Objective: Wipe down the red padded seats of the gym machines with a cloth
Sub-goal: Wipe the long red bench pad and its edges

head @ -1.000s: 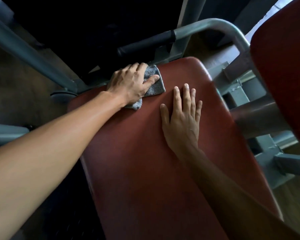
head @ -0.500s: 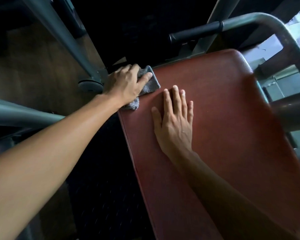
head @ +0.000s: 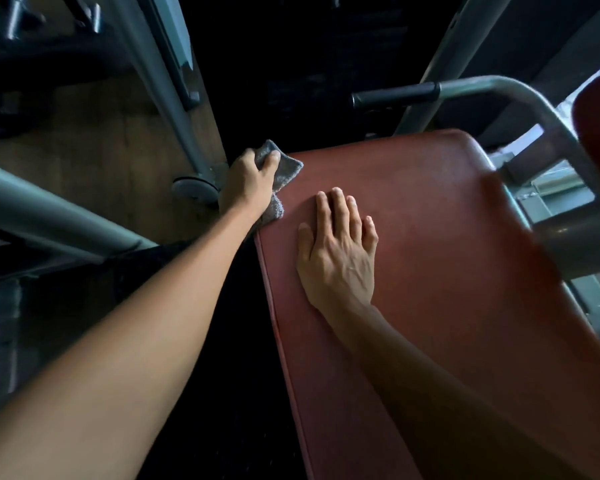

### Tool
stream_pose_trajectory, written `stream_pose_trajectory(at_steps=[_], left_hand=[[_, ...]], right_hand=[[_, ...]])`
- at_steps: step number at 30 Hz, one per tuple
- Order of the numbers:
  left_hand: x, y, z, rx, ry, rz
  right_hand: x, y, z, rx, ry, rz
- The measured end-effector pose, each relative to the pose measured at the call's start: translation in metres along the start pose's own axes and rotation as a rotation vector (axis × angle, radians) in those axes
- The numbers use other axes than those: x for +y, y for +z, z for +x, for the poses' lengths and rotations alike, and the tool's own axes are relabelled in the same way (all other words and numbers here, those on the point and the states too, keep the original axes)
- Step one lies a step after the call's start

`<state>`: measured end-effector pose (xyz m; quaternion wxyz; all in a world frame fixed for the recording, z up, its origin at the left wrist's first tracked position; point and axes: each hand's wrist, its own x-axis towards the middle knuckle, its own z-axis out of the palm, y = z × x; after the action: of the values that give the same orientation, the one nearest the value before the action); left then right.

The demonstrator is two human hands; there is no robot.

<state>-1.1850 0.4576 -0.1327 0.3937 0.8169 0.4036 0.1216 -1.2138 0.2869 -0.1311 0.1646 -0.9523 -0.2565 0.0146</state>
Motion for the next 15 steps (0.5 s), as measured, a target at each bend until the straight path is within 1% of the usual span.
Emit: stream_pose_trajectory(at_steps=[3, 10, 13, 15], left_hand=[[-0.006, 0.001, 0.002, -0.002, 0.003, -0.045], [-0.023, 0.003, 0.017, -0.033, 0.04, -0.148], [-0.031, 0.0, 0.02, -0.068, 0.054, -0.268], [-0.036, 0.0, 0.015, -0.093, 0.074, -0.438]], right_hand=[[0.0, 0.001, -0.003, 0.026, -0.021, 0.026], [0.005, 0.002, -0.004, 0.024, -0.066, 0.038], [0.005, 0.004, -0.003, 0.019, -0.085, 0.023], [0.005, 0.005, -0.003, 0.045, -0.112, -0.003]])
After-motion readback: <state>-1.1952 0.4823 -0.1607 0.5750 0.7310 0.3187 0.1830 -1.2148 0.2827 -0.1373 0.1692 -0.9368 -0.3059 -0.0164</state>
